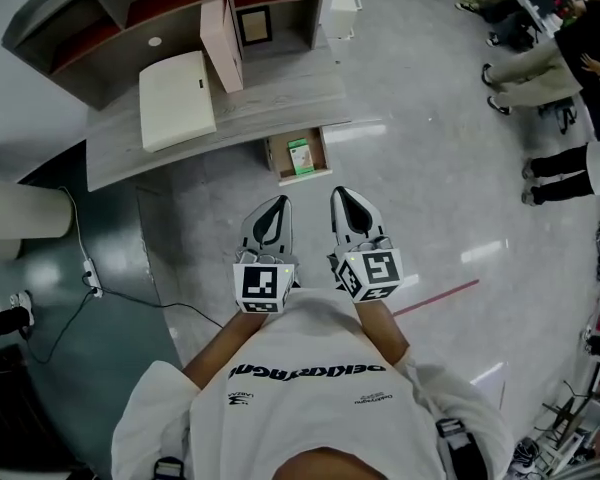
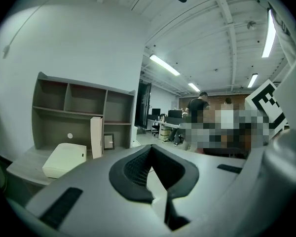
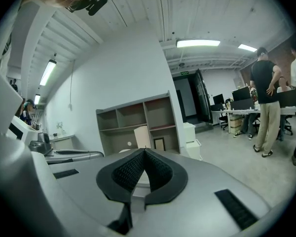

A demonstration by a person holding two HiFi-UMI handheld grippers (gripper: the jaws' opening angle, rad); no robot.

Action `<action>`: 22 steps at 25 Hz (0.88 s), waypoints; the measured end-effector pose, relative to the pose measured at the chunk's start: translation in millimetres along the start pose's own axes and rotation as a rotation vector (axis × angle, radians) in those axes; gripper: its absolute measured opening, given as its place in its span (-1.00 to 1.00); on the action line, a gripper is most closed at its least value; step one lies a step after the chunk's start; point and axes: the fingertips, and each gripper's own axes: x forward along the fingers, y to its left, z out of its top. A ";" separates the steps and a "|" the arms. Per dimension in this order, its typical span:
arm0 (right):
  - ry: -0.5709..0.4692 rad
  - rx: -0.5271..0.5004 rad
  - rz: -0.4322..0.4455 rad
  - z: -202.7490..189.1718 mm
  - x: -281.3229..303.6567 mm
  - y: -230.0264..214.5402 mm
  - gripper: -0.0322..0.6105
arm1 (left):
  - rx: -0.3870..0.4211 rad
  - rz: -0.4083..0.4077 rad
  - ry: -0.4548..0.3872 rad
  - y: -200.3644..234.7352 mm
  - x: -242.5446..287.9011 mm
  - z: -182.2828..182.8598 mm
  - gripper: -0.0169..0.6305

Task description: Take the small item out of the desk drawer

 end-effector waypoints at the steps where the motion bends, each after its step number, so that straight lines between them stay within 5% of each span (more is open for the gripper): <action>1: 0.005 0.001 -0.006 -0.2 5.0 -0.7 -0.80 | -0.002 -0.006 0.002 3.8 3.8 -0.2 -0.90; 12: 0.057 -0.001 -0.022 -10.6 35.7 -6.9 -0.80 | -0.036 -0.030 0.033 21.5 30.2 -13.4 -0.90; 22: 0.118 0.014 0.039 -31.9 59.8 -26.0 -0.80 | -0.071 0.037 0.093 26.4 57.4 -43.2 -0.90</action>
